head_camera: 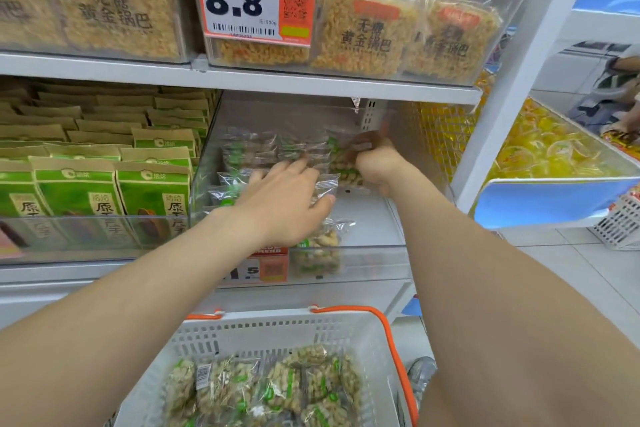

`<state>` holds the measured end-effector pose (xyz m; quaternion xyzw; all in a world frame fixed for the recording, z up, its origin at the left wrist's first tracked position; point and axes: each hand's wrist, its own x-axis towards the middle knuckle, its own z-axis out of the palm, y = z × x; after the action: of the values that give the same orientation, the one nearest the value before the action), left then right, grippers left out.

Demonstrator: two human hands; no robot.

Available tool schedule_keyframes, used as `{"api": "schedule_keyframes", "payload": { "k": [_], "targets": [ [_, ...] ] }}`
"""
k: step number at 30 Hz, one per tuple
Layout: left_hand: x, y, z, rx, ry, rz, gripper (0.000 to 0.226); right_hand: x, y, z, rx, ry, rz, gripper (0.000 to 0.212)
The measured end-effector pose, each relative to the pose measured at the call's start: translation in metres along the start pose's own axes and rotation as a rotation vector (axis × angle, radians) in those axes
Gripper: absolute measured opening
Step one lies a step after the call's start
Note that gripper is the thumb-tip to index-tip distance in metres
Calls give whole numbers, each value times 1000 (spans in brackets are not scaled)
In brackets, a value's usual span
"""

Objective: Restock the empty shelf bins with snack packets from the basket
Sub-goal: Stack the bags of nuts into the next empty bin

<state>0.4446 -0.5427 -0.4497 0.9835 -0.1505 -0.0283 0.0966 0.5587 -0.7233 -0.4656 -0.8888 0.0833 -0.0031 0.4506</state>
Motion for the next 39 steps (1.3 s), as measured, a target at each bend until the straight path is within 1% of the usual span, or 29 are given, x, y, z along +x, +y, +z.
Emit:
{"api": "schedule_keyframes", "payload": {
  "k": [2,4,6,9,11,13,16,19,20,23,26,28,31,33,35,36,37,39],
  "targets": [
    [0,-1,1,2,4,4,66,3,2,6,-66,25,5,41],
    [0,-2,1,5,11,8,66,2,3,7,-232,119,22,42],
    [0,-2,2,9,15,11,66,0,5,6,-269,161,70,38],
    [0,-2,2,9,18,13,65,-4,6,7,-212,96,108,28],
    [0,-2,2,4,22,13,65,-3,5,6,-180,90,90,33],
    [-1,-2,1,-11,28,13,64,-4,6,6,-165,99,84,33],
    [-2,-1,2,-31,46,17,62,-6,11,7,-244,50,92,34],
    [-5,0,2,-4,104,30,55,-14,7,2,-369,68,73,48],
    [-7,0,2,8,134,35,52,-17,4,0,-421,84,47,49],
    [-15,-1,-1,6,237,45,48,-36,-10,-4,-566,107,-50,38],
    [-28,-3,-4,1,320,78,49,-68,-27,-5,-608,108,-177,23],
    [-40,-3,-4,-4,364,105,50,-93,-38,-5,-623,140,-269,20],
    [-60,-3,-4,48,481,172,32,-129,-47,-9,-666,185,-467,20],
    [-76,-1,-7,96,534,238,23,-152,-49,-10,-645,173,-576,17],
    [-94,3,-11,91,498,262,24,-174,-47,-10,-658,135,-668,19],
    [-102,6,-12,70,435,239,28,-185,-45,-11,-670,88,-713,24],
    [-110,8,-11,57,338,190,35,-193,-41,-9,-684,8,-743,26],
    [-122,9,-5,82,135,127,42,-207,-28,-6,-741,-222,-752,18]
  ]
}}
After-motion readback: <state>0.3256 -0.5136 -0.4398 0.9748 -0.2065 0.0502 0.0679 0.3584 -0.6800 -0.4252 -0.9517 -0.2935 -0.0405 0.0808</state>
